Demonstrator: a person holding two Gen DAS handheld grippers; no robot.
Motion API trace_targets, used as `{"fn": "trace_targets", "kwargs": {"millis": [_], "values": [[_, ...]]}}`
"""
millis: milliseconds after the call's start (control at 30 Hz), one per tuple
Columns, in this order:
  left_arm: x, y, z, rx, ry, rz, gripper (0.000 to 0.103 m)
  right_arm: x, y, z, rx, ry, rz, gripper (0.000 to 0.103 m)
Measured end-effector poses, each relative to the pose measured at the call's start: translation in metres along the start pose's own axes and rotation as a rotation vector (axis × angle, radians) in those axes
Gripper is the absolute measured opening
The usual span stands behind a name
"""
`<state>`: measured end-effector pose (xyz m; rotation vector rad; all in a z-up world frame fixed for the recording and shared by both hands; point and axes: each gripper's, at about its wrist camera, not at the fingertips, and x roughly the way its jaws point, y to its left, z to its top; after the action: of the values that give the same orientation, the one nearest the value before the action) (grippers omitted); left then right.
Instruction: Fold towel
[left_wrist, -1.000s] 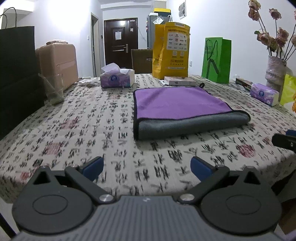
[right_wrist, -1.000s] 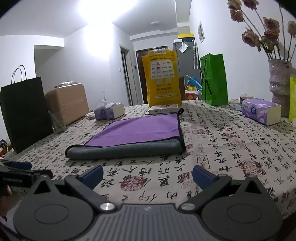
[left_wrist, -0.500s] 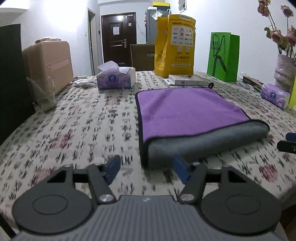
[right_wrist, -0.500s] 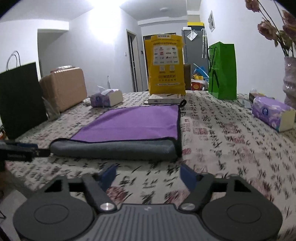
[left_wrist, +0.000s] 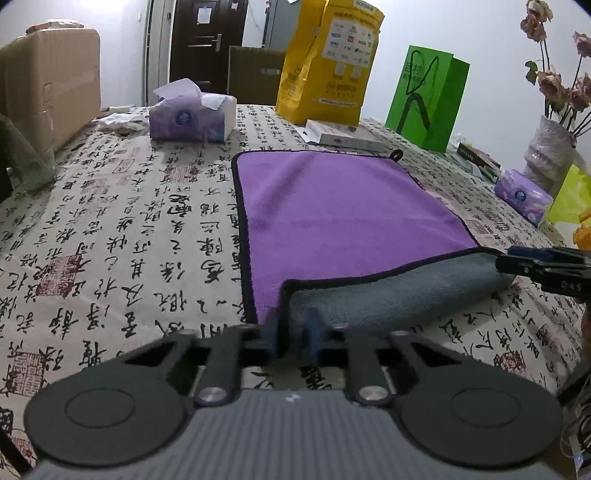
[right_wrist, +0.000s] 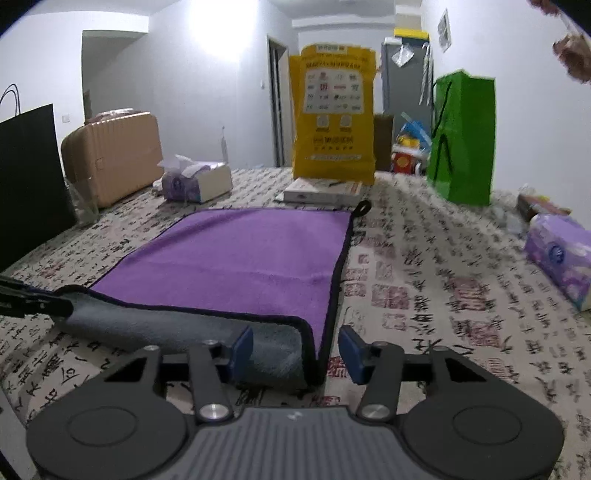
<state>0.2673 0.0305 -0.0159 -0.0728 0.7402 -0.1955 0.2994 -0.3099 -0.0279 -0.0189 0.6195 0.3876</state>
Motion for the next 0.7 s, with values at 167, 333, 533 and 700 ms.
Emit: {"fn": "trace_targets", "kwargs": {"millis": [167,333,533,700], "values": [[-0.006,-0.002,0.004,0.024,-0.038,-0.017,0.005,0.011,0.003,0.004,-0.038,0.032,0.007,0.007],[-0.005,0.0,0.016,0.025,-0.055,-0.001,0.005,0.01,-0.001,0.014,-0.039,-0.006,-0.01,0.004],[0.0,-0.002,0.034,0.058,-0.083,0.015,0.005,0.014,-0.004,0.025,-0.055,-0.025,-0.024,0.004],[0.008,0.0,0.05,0.074,-0.1,0.032,0.005,0.021,-0.005,0.034,-0.072,-0.038,-0.038,0.004]]}}
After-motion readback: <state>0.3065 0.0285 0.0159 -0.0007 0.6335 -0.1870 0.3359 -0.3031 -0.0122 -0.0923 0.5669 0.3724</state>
